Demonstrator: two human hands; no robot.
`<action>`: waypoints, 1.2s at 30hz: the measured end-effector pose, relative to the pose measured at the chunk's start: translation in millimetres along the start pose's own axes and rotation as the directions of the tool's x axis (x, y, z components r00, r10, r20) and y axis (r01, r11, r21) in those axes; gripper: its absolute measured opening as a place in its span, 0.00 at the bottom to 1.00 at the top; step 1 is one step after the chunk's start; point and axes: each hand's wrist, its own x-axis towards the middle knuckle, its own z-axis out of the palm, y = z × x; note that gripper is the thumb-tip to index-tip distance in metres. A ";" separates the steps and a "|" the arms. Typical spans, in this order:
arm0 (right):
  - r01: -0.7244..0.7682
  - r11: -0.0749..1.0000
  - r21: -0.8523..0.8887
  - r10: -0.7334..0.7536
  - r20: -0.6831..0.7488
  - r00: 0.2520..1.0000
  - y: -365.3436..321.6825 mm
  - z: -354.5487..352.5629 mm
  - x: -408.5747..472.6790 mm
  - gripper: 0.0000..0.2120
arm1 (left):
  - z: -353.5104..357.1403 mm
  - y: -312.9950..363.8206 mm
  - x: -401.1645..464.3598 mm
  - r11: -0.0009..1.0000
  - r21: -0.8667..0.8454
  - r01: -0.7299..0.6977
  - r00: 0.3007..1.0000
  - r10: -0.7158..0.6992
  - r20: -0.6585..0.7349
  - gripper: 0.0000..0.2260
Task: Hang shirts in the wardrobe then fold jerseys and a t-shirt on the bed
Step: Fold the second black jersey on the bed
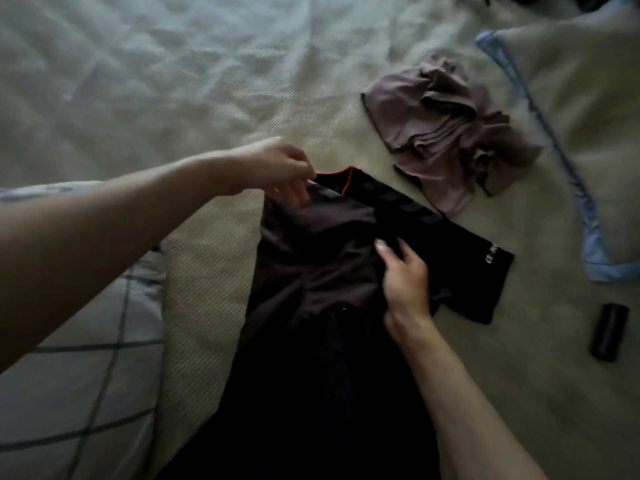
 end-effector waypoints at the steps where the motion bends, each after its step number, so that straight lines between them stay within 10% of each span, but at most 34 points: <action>1: -0.024 0.999 -0.049 0.020 -0.068 0.997 6.6 -33.0 10.0 0.13 | 9.5 -2.7 12.2 0.986 0.163 -0.029 0.999 0.035 -0.032 0.08; 9: -0.221 0.909 -0.355 0.169 -0.170 0.971 73.4 -162.5 49.3 0.16 | 93.6 -27.3 110.8 0.641 0.765 -0.063 0.994 0.105 -0.005 0.30; 17: -0.076 0.949 -0.305 -0.016 -0.288 0.957 72.1 -154.8 76.1 0.14 | 109.4 19.1 162.1 0.202 0.979 -0.013 0.996 0.084 -0.004 0.14; 21: -0.063 0.968 -0.244 -0.027 -0.349 0.937 68.6 -166.5 83.4 0.16 | 82.3 9.2 163.5 0.303 0.945 0.121 0.988 -0.129 -0.085 0.12; 28: -0.080 0.964 -0.252 -0.032 -0.410 0.911 42.2 -194.3 131.7 0.14 | 52.5 3.5 173.8 0.764 0.619 0.184 0.977 -0.073 -0.201 0.09; 36: -0.126 0.845 -0.520 -0.090 -0.372 0.924 44.5 -214.4 176.9 0.13 | 98.4 -5.4 188.9 0.845 0.494 0.206 0.901 0.033 -0.432 0.10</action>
